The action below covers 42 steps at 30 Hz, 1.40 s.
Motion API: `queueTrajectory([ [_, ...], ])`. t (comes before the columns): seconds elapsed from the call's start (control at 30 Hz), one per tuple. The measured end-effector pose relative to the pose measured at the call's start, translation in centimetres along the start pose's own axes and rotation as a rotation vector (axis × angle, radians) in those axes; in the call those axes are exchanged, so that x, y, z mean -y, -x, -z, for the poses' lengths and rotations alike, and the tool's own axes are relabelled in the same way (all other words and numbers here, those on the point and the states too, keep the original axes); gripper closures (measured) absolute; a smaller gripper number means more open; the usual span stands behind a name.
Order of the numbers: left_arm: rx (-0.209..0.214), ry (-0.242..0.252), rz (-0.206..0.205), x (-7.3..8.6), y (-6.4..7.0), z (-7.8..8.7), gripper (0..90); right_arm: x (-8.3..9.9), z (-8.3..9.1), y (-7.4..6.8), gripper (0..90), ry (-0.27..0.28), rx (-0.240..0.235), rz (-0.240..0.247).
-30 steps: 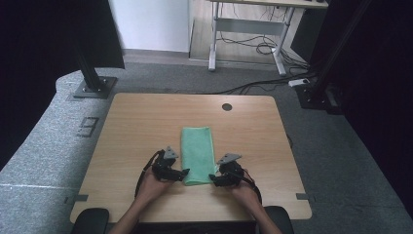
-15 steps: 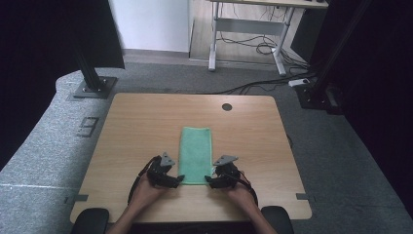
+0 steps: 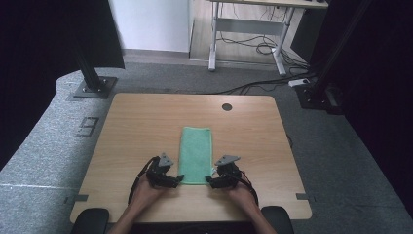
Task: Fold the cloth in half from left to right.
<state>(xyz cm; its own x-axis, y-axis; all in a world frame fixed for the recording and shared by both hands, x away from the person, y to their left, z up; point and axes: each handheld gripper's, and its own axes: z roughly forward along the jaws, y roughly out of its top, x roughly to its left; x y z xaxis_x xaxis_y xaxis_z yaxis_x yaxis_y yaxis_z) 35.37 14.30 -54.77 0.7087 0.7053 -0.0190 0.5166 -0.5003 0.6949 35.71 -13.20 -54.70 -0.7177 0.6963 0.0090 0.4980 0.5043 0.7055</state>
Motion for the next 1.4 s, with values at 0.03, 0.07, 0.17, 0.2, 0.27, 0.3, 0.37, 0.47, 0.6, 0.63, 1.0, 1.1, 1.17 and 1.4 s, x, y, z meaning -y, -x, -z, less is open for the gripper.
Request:
queueTrajectory([
  [0.03, 0.000, 0.000, 0.000, 0.0, 0.0, 0.0, 17.2, 0.0, 0.0, 0.0, 24.8, 0.000, 0.001, 0.001],
  [0.07, 0.002, 0.002, 0.000, 0.0, 0.0, 0.0, 17.3, 0.0, 0.0, 0.0, 24.9, -0.003, 0.001, 0.004],
  [0.17, 0.030, 0.005, 0.015, -0.1, -0.1, 0.0, 16.9, -0.1, 0.1, 0.0, 25.1, -0.003, -0.003, 0.008],
  [0.2, 0.038, 0.012, 0.020, -0.2, -0.1, 0.1, 16.5, -0.2, 0.1, 0.0, 24.3, -0.002, -0.006, 0.007],
  [0.27, 0.050, 0.023, 0.019, -0.3, -0.1, 0.4, 16.1, -0.3, 0.4, 0.2, 23.0, 0.006, -0.011, -0.005],
  [0.3, 0.054, 0.031, 0.012, -0.5, 0.0, 0.6, 15.8, -0.3, 0.6, 0.3, 22.7, 0.014, -0.013, -0.008],
  [0.37, 0.054, 0.039, 0.009, -0.6, 0.1, 0.9, 15.4, -0.4, 1.1, 0.5, 20.2, 0.023, -0.010, -0.004],
  [0.47, 0.057, 0.062, 0.001, -0.8, 0.0, 1.9, 14.6, -0.3, 1.7, 1.1, 16.7, 0.028, -0.004, -0.010],
  [0.6, 0.038, 0.068, 0.016, -0.7, -1.0, 2.8, 14.1, -0.1, 2.4, 2.1, 14.2, 0.029, 0.002, -0.032],
  [0.63, 0.033, 0.067, 0.027, -0.6, -1.3, 3.0, 13.9, 0.0, 2.5, 2.3, 13.7, 0.028, 0.005, -0.038],
  [1.0, -0.039, 0.048, 0.069, 0.3, -3.9, 4.5, 11.2, 0.9, 3.5, 4.5, 5.4, 0.011, 0.076, -0.075],
  [1.1, -0.046, 0.047, 0.083, 0.6, -4.4, 4.8, 10.1, 1.2, 3.7, 4.9, 3.2, 0.006, 0.091, -0.077],
  [1.17, -0.050, 0.040, 0.088, 0.8, -4.6, 4.8, 8.6, 1.4, 3.7, 5.2, 0.9, -0.003, 0.098, -0.079],
  [1.4, -0.050, -0.001, 0.101, 1.6, -5.1, 3.7, 2.7, 2.0, 3.5, 6.1, 0.0, -0.021, 0.127, -0.092],
])
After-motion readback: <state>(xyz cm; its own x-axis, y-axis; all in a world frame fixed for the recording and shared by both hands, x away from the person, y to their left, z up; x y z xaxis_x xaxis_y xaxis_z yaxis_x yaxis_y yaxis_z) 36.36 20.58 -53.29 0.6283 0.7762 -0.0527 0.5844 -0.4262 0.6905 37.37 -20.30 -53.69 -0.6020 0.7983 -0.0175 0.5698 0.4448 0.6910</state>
